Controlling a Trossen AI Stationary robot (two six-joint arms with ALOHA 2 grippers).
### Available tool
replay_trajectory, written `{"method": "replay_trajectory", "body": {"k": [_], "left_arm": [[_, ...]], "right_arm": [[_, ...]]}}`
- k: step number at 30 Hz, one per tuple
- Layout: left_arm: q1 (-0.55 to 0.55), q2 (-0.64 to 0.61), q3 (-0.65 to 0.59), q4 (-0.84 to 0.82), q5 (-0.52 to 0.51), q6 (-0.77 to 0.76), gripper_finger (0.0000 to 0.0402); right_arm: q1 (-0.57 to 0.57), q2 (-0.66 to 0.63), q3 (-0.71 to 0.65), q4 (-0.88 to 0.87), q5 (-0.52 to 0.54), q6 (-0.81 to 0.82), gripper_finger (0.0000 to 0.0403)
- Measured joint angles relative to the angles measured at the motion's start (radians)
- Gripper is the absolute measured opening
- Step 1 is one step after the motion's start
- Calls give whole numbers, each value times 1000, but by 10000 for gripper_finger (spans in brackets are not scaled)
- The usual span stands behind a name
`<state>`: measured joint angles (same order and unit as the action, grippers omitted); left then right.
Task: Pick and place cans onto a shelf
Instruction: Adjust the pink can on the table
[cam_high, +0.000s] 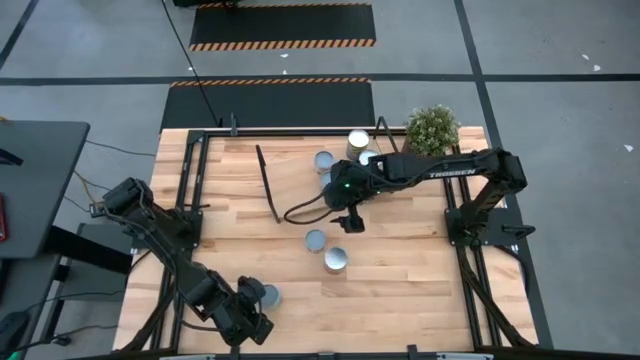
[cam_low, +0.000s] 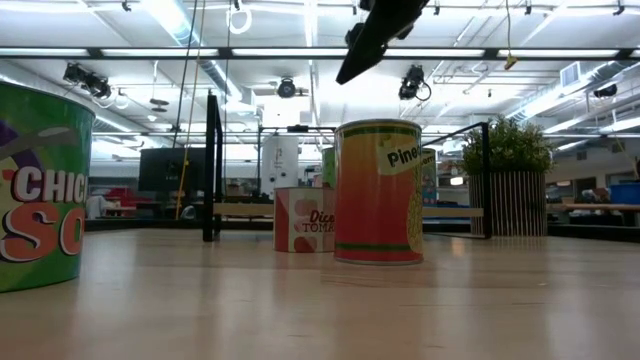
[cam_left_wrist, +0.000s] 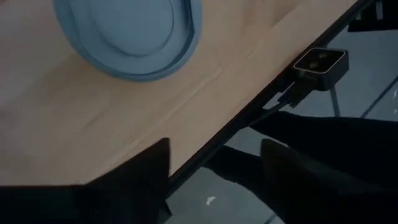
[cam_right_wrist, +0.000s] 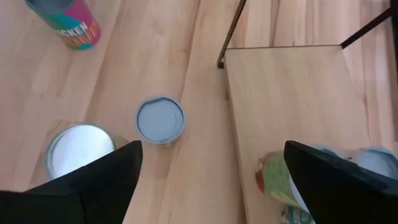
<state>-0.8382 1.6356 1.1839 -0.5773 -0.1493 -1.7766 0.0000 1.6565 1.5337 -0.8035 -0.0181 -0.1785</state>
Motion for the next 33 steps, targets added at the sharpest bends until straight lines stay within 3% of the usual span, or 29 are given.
{"method": "replay_trajectory", "body": {"k": [5,10,21,28,33], "left_arm": [[-17,11,0,-45,-6,12,324],[-26,39,0,-55,-14,6,347],[9,66,0,-47,-75,5,348],[60,66,1,-70,-9,119,344],[104,66,7,-83,39,203,311]], "right_arm": [[0,-38,0,-14,3,0,399],[-27,-51,-5,-42,3,-4,399],[-52,-132,-85,-9,4,-4,399],[-62,-167,-114,19,24,-5,399],[-62,-173,-114,16,26,-5,399]]}}
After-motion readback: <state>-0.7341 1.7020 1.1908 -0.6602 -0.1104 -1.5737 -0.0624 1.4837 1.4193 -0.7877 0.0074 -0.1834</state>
